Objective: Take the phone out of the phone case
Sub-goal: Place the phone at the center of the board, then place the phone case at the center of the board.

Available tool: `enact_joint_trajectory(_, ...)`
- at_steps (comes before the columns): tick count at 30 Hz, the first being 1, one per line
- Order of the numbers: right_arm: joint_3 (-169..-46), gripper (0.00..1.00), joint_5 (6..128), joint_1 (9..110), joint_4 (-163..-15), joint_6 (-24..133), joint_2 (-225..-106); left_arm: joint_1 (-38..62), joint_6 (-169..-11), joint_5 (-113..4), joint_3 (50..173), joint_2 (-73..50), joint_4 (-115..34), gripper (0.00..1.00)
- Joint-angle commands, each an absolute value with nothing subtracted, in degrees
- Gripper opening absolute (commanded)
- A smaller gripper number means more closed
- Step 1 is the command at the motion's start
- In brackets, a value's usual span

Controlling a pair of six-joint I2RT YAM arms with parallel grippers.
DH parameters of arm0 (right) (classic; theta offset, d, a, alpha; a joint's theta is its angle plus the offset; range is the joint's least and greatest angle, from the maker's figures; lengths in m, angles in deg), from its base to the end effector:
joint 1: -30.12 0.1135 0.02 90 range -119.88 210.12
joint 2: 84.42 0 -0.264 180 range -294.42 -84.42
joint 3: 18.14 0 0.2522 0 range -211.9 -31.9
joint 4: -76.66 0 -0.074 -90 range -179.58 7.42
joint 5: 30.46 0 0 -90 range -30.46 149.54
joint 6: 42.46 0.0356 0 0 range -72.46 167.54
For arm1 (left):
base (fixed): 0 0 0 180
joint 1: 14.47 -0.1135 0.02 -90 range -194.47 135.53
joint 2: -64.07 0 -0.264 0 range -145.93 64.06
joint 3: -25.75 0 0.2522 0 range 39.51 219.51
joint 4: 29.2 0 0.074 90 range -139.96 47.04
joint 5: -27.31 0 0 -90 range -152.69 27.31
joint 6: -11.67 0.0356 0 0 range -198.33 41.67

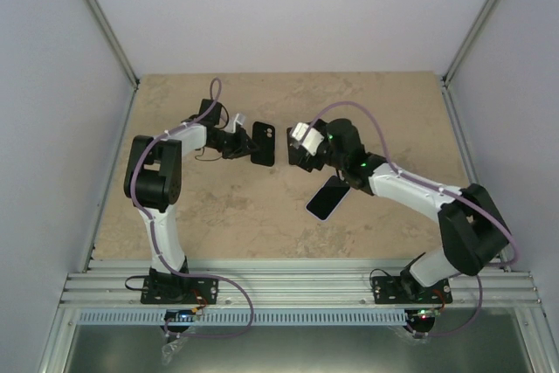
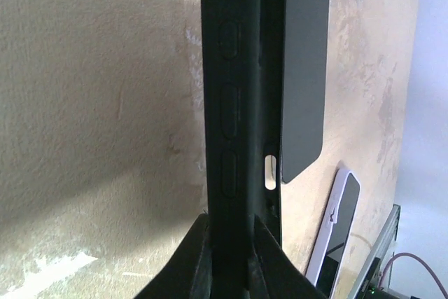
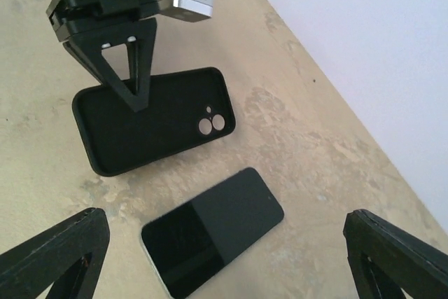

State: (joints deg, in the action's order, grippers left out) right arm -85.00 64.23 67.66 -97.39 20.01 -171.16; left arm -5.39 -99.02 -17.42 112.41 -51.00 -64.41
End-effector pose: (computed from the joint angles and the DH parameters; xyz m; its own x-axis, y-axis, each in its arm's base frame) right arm 0.2684 0.2099 0.2436 0.0013 -0.5800 -0.8146 -0.7499 0.5383 -0.3844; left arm 0.3887 -0.0877 0.1439 -0.9770 -0.0957 -0.1908 0.0829 0.6535 -0.7524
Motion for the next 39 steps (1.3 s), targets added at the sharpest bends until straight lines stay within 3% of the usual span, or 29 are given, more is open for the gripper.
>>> enact_joint_trajectory(1,-85.7,0.95,73.1,62.7,-90.4,27.9,-167.3,-5.5,-100.5,-15.1,112.4,-51.8,-60.5,0.0)
enact_joint_trajectory(18,-83.7,0.98,80.1,51.0,-88.1,33.9,-162.6,-0.9,-103.5,-20.9,113.5,-56.7,-58.1,0.02)
enact_joint_trajectory(29,-83.2,0.98,80.4,50.9,-88.6,33.7,-163.1,-0.2,-102.6,-26.6,113.7,-54.4,-59.1,0.38)
enact_joint_trajectory(39,-84.1,0.98,80.9,49.4,-87.4,34.7,-160.9,-0.2,-98.8,-40.4,114.2,-47.2,-62.5,0.66)
